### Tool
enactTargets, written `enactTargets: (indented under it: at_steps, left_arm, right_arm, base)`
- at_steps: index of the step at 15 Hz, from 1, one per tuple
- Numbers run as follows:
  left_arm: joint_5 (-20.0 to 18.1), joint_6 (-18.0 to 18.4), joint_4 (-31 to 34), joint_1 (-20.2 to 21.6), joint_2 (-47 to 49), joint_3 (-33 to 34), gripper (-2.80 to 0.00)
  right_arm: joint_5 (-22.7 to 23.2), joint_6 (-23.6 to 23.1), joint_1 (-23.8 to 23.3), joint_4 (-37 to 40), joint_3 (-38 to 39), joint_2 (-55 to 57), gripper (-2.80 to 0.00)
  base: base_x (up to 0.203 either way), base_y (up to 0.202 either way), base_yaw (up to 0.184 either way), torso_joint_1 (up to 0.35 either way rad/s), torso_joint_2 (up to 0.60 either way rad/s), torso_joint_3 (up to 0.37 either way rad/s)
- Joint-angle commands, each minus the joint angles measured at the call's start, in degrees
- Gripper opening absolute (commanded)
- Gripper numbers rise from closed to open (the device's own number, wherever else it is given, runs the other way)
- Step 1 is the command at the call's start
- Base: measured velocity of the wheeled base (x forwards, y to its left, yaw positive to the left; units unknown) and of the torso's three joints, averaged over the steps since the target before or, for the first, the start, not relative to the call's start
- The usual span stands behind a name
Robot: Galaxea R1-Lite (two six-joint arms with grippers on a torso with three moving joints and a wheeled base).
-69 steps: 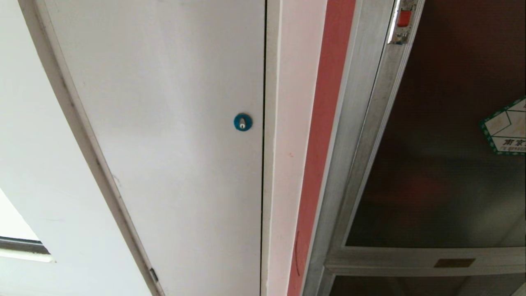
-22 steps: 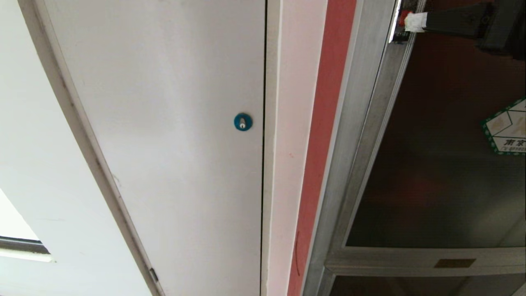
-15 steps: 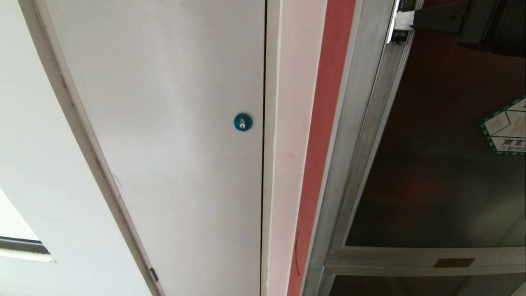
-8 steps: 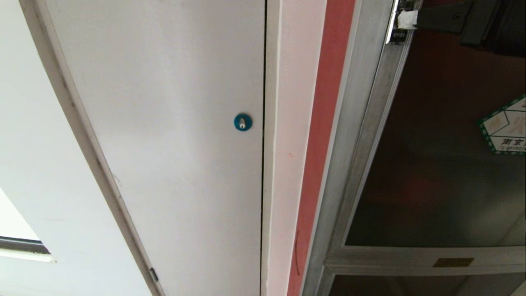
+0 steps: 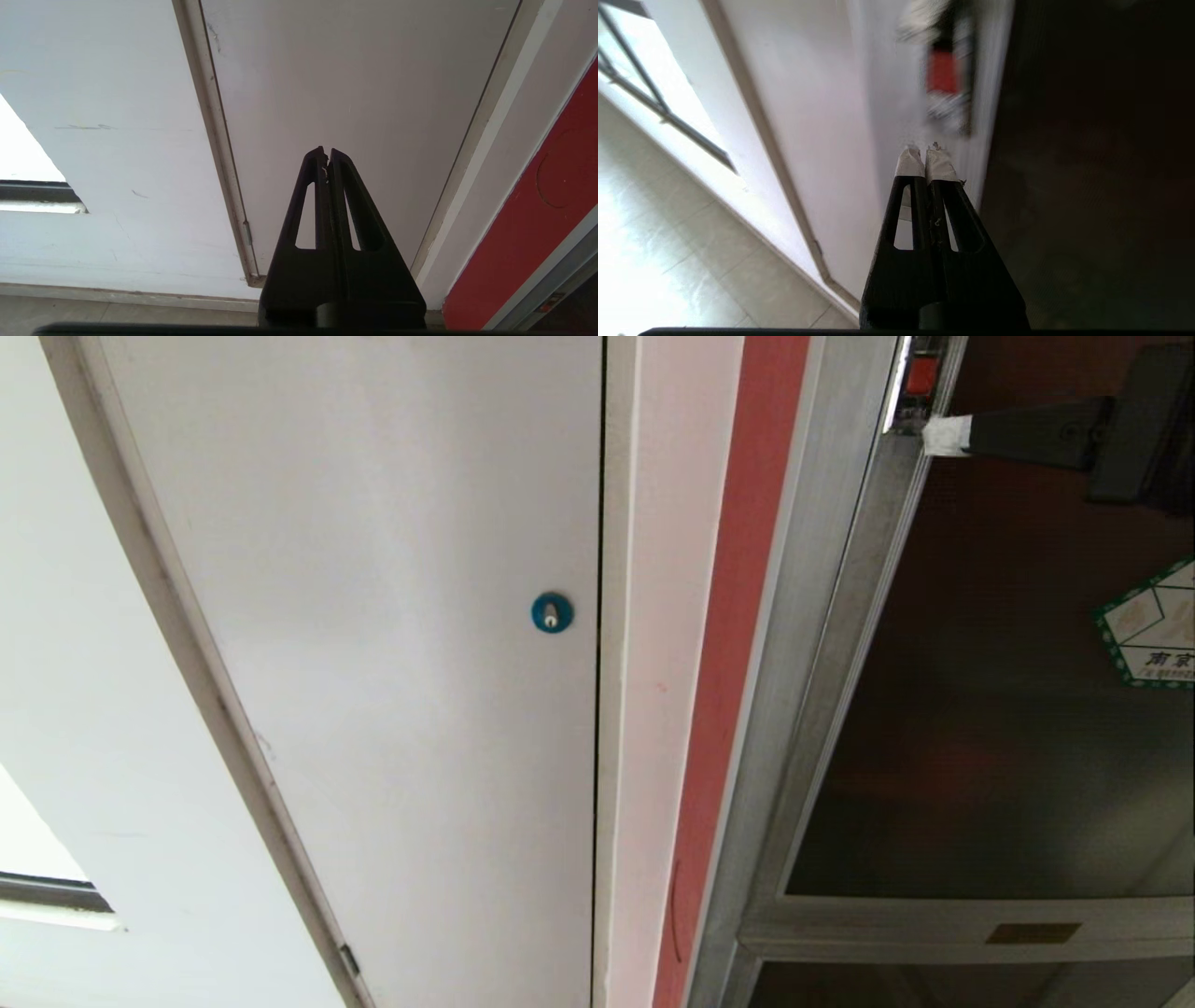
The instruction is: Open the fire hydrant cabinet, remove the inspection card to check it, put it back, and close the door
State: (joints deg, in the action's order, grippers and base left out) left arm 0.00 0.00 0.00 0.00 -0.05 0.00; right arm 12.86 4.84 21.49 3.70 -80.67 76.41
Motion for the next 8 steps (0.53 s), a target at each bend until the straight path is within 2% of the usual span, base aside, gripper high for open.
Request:
enactTargets:
  at_steps: [1,3,4,6,8]
  left_arm:
    - [0.00,0.00,0.00,0.00,0.05,0.00,-2.80]
    - [0.00,0.00,0.00,0.00,0.05,0.00,-2.80]
    - [0.00,0.00,0.00,0.00,0.05,0.00,-2.80]
    - [0.00,0.00,0.00,0.00,-0.04,0.00,-2.80]
    - [0.00,0.00,0.00,0.00,0.05,0.00,-2.80]
  right_arm:
    - [0.14,0.08,1.53,-0.34,3.00,-4.36,-2.80]
    - [-1.51,1.80,4.83,-3.79,6.45,-6.83,-2.80]
    - [-4.99,2.50,7.40,-5.91,7.59,-7.20,-2.80]
    - [-15.46,2.59,14.43,-10.68,9.82,-7.19,-2.80]
    - [-26.17,-0.24,20.95,-17.77,13.08,-6.84,-2.80]
  base:
    - [0.000,0.000,0.000,0.000,0.00,0.000]
    - [0.000,0.000,0.000,0.000,0.00,0.000]
    - [0.000,0.000,0.000,0.000,0.00,0.000]
    - [0.000,0.000,0.000,0.000,0.00,0.000]
    - [0.000,0.000,0.000,0.000,0.00,0.000]
